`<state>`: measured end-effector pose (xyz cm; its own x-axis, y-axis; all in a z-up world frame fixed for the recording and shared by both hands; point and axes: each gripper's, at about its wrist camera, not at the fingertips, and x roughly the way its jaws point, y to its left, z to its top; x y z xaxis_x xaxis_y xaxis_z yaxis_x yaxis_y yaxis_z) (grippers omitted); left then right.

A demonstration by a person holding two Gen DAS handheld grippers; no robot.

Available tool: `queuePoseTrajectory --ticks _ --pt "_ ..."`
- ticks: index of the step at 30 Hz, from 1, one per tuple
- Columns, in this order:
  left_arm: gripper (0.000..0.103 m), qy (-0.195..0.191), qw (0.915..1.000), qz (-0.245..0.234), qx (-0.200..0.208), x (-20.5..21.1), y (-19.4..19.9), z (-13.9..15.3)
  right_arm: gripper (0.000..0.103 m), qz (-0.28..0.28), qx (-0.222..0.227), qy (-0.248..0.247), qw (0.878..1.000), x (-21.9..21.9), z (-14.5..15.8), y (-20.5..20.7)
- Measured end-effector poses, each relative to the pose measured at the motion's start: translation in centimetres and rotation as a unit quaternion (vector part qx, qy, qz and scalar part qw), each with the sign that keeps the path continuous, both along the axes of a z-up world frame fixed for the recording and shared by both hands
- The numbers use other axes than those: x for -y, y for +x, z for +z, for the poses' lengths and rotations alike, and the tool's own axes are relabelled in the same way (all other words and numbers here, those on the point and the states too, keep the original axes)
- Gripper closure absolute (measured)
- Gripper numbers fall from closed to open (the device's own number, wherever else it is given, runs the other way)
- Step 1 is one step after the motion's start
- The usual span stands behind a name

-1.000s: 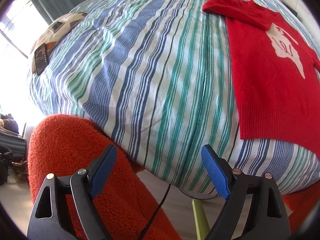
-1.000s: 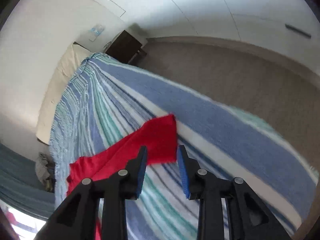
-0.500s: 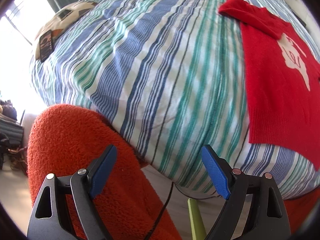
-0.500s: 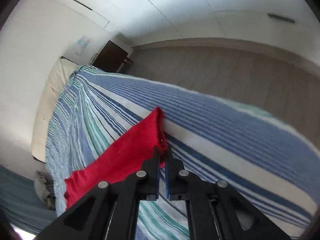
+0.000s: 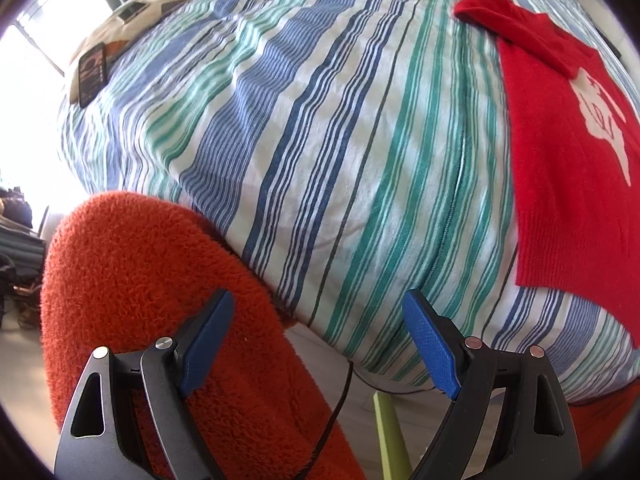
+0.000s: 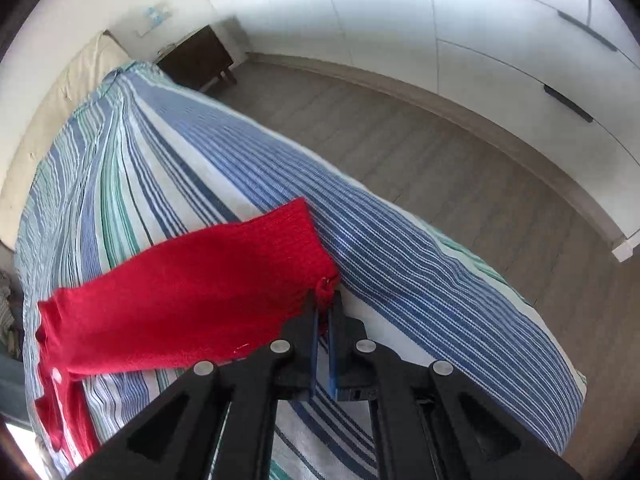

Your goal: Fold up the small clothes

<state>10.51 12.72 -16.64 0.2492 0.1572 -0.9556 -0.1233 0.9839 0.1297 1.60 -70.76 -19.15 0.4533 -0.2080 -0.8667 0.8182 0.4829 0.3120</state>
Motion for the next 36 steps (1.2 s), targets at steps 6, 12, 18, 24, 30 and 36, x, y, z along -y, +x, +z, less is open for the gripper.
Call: queuePoseTrajectory --ticks 6,12,18,24,30,36 --pt "0.016 0.005 0.9999 -0.010 0.005 0.4 -0.1 0.1 0.075 -0.053 0.061 0.036 0.996 1.9 1.4 -4.7" --pt "0.016 0.012 0.9993 -0.026 0.025 1.7 -0.1 0.9 0.074 0.038 0.126 -0.002 0.991 0.2 4.7 -3.9" --pt "0.016 -0.013 0.9946 -0.068 0.078 3.2 -0.2 4.5 0.074 0.065 0.069 0.021 0.995 -2.0 0.7 0.7" --pt "0.008 -0.050 0.9748 -0.123 0.180 3.0 3.1 13.5 0.074 0.031 0.049 -0.041 0.997 -3.4 2.8 -2.2" --pt "0.003 -0.189 0.9346 -0.241 0.180 7.4 13.3 18.3 0.055 0.137 0.068 -0.118 0.981 -9.0 8.8 -7.4" --pt "0.005 -0.144 0.9376 -0.310 0.064 18.5 25.7 10.4 0.052 0.193 0.073 -0.143 0.968 -16.3 9.4 -10.4"
